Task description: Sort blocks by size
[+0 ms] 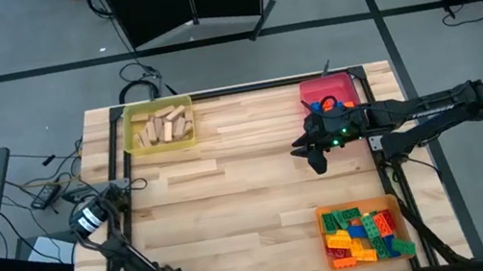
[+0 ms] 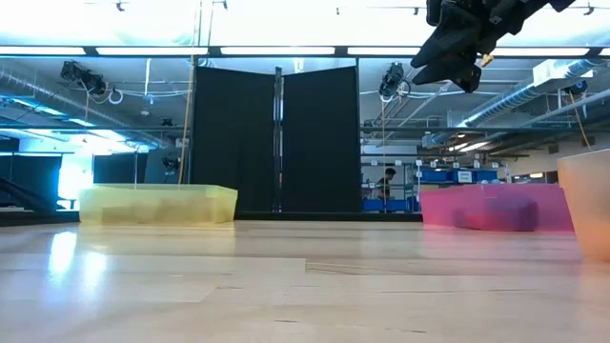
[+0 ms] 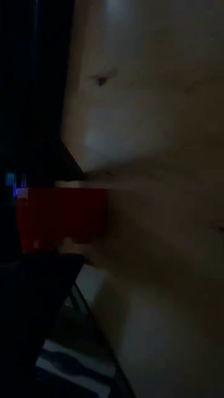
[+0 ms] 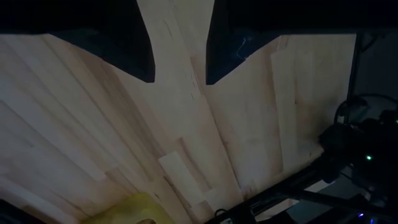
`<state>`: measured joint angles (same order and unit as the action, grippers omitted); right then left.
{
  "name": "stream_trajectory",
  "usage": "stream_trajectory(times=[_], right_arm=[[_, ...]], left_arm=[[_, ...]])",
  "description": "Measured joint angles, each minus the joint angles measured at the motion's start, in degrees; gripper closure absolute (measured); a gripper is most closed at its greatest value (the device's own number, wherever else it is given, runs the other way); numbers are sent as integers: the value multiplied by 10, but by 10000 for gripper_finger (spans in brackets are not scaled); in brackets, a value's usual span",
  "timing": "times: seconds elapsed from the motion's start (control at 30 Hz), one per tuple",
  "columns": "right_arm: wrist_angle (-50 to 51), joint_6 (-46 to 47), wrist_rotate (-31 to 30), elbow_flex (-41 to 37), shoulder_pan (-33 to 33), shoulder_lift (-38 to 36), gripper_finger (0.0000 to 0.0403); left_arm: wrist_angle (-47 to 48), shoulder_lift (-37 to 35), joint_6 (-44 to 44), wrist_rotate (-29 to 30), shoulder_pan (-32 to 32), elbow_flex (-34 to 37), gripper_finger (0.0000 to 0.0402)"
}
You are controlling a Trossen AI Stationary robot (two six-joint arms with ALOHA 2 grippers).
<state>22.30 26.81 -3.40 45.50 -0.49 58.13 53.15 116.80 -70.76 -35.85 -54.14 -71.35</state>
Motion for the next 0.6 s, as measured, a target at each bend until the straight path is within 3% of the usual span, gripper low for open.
stream_trajectory(times=[0.33,0.5,0.6], right_arm=[[-4,0,0,0,0,0,250],[-9,0,0,0,0,0,248],[-18,0,0,0,0,0,245]], left_arm=[[6,15,-4,-20,1,-2,307],[16,12,-72,-26,1,-1,307],[23,-7,-112,7,3,1,307]])
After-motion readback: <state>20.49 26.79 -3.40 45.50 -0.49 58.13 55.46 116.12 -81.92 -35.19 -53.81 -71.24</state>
